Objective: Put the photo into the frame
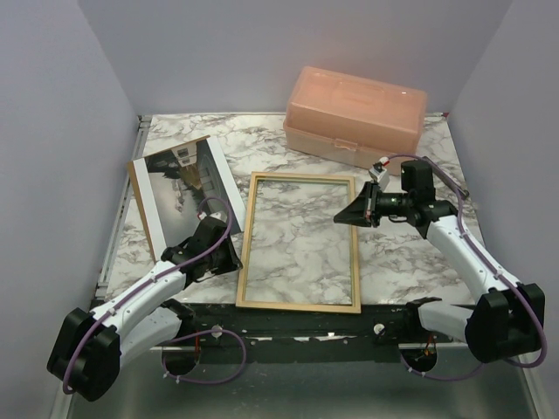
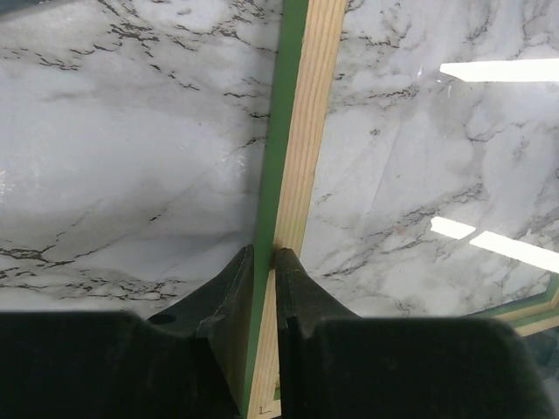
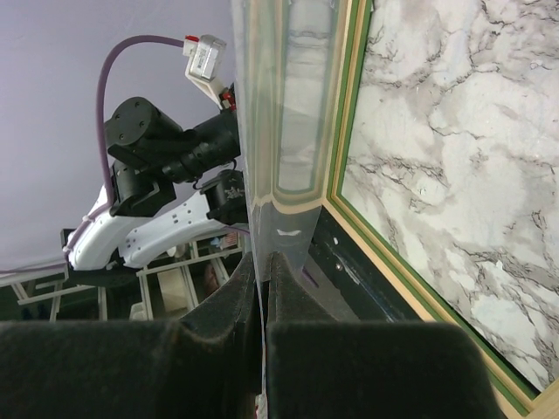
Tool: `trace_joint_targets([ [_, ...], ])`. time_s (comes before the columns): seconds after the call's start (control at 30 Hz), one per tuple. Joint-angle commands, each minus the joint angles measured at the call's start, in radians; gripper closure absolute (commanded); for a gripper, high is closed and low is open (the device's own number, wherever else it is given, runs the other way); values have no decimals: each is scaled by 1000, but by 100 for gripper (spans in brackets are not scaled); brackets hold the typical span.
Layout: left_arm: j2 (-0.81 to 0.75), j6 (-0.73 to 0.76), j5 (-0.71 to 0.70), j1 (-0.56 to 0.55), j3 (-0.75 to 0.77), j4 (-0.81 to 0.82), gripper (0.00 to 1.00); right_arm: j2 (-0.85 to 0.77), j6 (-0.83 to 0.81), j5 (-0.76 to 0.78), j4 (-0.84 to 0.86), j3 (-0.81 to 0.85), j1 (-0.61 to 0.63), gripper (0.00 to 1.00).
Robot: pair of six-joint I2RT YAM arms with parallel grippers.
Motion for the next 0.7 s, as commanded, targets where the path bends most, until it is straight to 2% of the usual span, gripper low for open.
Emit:
trace_joint_targets([
  [0.0,12,20,-2,6,2,-3,83,33,1,-62,43,-1,-6,99],
  [0.67,23,20,5,6,1,0,84,130,-24,-67,71,47,-7,99],
])
